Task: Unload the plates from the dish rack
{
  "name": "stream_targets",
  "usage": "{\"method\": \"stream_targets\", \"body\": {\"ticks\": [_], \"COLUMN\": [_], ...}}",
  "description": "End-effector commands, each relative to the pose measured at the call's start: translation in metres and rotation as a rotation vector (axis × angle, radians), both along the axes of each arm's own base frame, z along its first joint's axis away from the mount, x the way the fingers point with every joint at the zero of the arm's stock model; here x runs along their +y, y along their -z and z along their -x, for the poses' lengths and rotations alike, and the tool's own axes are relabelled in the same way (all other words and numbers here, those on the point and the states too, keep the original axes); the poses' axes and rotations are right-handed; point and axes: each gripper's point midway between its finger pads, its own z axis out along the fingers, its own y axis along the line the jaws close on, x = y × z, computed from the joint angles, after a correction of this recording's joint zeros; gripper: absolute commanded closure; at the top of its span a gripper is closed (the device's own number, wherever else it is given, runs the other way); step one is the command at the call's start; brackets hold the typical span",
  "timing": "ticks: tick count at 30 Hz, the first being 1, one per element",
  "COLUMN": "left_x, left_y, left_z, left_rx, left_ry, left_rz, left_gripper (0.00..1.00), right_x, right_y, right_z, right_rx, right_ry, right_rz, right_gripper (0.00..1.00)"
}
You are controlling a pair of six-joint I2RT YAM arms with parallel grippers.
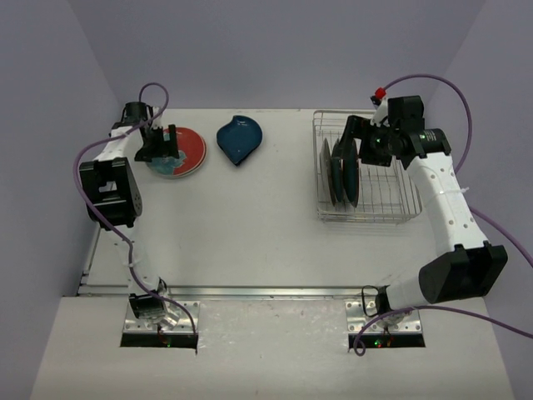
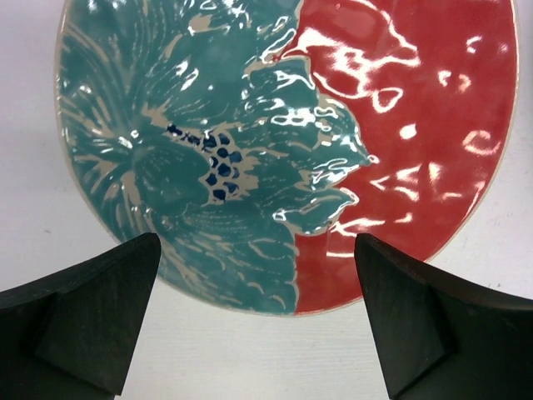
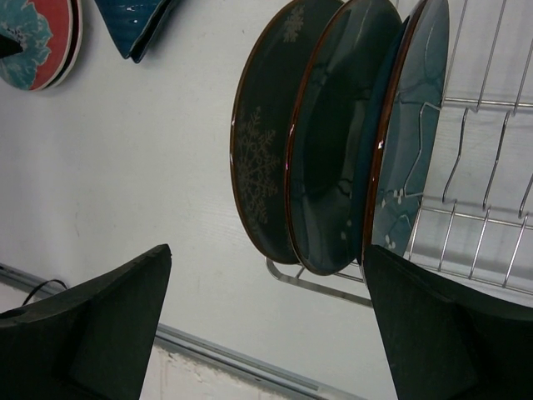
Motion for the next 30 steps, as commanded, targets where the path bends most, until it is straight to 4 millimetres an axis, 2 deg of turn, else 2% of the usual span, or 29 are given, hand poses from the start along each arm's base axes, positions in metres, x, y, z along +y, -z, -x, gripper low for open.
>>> {"method": "stream_targets", "body": {"ticks": [1,2,3,4,9,12,15,21,23,25,29,30], "left_x": [0.008,0.008,0.006,0.001,-0.019,-0.027,-0.032,-0.037,-0.039,-0.040,-0.036,-0.036], "left_y": [-0.059,-0.087,-0.101,-0.123,-0.176,-0.197,-0.207,-0.209,-0.211,-0.211,-0.210,-0.207], "left_z": [0.001,0.001,0.003,0.007,0.027,0.038,0.047,0.063,0.069,0.072,0.080,0.081], "left_rx": [-0.135,-0.205,-0.244,-0.307,-0.421,-0.458,-0.468,-0.449,-0.447,-0.443,-0.432,-0.424], "left_ry": [0.005,0.005,0.007,0.020,0.067,0.081,0.088,0.087,0.085,0.085,0.077,0.076], "left_rz": [-0.063,-0.078,-0.083,-0.080,-0.043,-0.024,-0.013,0.004,0.008,0.006,-0.019,-0.022], "left_gripper": [0.00,0.00,0.00,0.00,0.00,0.00,0.00,0.00,0.00,0.00,0.00,0.00], "right_x": [-0.008,-0.010,-0.012,-0.016,-0.027,-0.034,-0.039,-0.040,-0.039,-0.037,-0.027,-0.026], "right_y": [0.003,0.003,0.004,0.006,0.016,0.030,0.041,0.071,0.087,0.091,0.096,0.095], "right_z": [-0.005,-0.005,-0.005,-0.006,-0.008,-0.010,-0.012,-0.022,-0.029,-0.033,-0.040,-0.041], "right_rx": [-0.023,-0.030,-0.033,-0.035,-0.025,0.004,0.026,0.086,0.115,0.125,0.143,0.147], "right_ry": [-0.015,-0.025,-0.027,-0.029,-0.032,-0.046,-0.064,-0.119,-0.137,-0.150,-0.170,-0.169], "right_rz": [0.038,0.057,0.069,0.089,0.130,0.153,0.170,0.185,0.189,0.175,0.113,0.097], "right_gripper": [0.05,0.09,0.12,0.17,0.31,0.38,0.47,0.49,0.49,0.51,0.67,0.75]}}
